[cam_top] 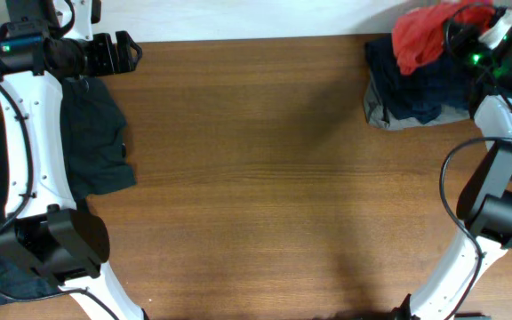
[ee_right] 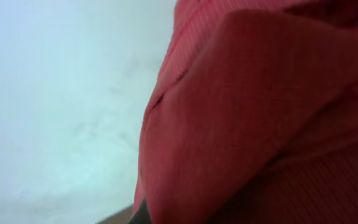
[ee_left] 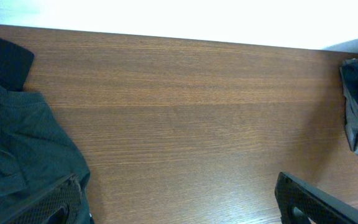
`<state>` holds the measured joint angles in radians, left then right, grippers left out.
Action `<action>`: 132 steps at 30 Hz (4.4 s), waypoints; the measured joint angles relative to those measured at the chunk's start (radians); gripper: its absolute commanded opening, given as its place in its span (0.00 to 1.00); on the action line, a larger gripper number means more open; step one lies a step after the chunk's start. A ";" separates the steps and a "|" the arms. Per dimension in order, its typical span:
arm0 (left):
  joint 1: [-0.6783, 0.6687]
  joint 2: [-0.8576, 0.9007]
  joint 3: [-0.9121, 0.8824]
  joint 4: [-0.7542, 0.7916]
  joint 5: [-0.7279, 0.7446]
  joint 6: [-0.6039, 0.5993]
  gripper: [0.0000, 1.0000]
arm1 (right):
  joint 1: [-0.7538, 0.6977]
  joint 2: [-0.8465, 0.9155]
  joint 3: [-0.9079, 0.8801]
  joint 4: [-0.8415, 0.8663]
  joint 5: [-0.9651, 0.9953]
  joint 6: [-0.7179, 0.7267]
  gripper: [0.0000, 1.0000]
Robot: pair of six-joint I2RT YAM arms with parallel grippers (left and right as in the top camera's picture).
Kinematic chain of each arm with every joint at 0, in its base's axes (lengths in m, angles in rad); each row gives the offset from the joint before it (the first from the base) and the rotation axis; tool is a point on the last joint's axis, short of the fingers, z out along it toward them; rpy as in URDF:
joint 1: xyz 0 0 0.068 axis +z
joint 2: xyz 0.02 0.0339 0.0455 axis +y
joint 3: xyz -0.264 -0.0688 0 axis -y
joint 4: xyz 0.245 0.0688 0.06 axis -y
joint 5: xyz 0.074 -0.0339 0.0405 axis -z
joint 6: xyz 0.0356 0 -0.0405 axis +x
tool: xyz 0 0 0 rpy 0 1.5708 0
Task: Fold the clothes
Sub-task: 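Lift and carry the red bundle right onto the navy clothing stack, then release the red bundle on the stack and press it flat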
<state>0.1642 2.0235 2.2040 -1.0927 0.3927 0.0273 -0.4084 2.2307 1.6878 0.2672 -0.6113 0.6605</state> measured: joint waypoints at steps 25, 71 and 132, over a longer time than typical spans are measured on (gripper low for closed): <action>0.000 0.000 0.000 0.005 0.000 0.000 0.99 | -0.053 -0.093 0.016 -0.629 0.024 -0.115 0.47; -0.011 0.169 0.000 0.083 0.000 0.011 0.99 | 0.029 0.241 0.072 -0.026 0.304 -0.795 0.99; -0.011 0.169 0.000 0.084 -0.026 0.011 0.99 | 0.564 -0.540 0.426 -1.268 0.211 -0.839 0.99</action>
<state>0.1528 2.1921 2.2040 -1.0084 0.3664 0.0383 0.1558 1.6909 2.1139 -1.0004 -0.4000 -0.1787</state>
